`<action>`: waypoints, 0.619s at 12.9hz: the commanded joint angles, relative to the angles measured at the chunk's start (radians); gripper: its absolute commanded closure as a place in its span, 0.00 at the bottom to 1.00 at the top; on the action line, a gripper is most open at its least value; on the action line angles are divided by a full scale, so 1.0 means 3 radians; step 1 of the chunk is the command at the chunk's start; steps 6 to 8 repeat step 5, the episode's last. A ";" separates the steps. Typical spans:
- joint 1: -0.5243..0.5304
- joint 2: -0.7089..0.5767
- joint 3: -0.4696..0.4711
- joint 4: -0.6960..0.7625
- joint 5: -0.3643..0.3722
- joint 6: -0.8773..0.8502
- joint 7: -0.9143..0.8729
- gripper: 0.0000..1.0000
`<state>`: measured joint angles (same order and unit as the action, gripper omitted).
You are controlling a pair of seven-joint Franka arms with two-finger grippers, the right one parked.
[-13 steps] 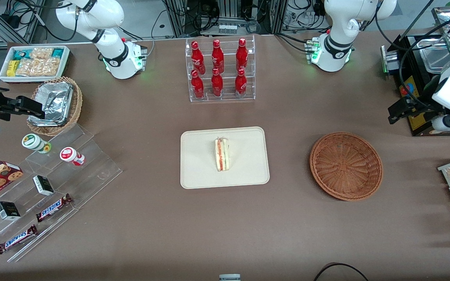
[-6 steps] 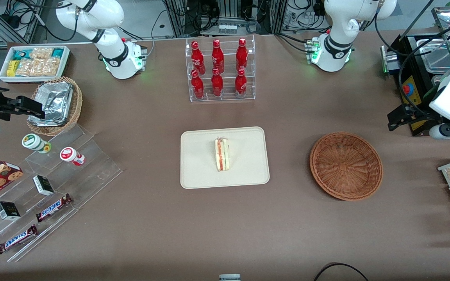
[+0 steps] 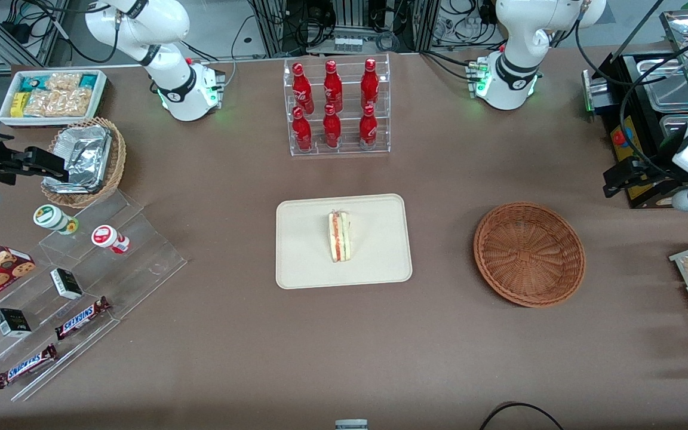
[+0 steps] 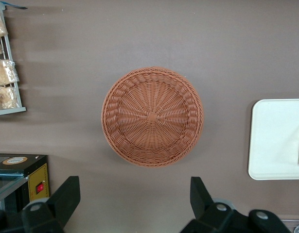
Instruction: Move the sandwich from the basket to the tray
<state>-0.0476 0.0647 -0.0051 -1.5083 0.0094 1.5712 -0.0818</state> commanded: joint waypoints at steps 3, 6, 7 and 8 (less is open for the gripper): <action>0.0220 -0.0032 -0.0249 0.0063 -0.0001 -0.0200 0.0063 0.00; 0.0220 -0.0032 -0.0244 0.0083 -0.0011 -0.0262 0.0058 0.00; 0.0220 -0.0032 -0.0244 0.0083 -0.0011 -0.0262 0.0058 0.00; 0.0220 -0.0032 -0.0244 0.0083 -0.0011 -0.0262 0.0058 0.00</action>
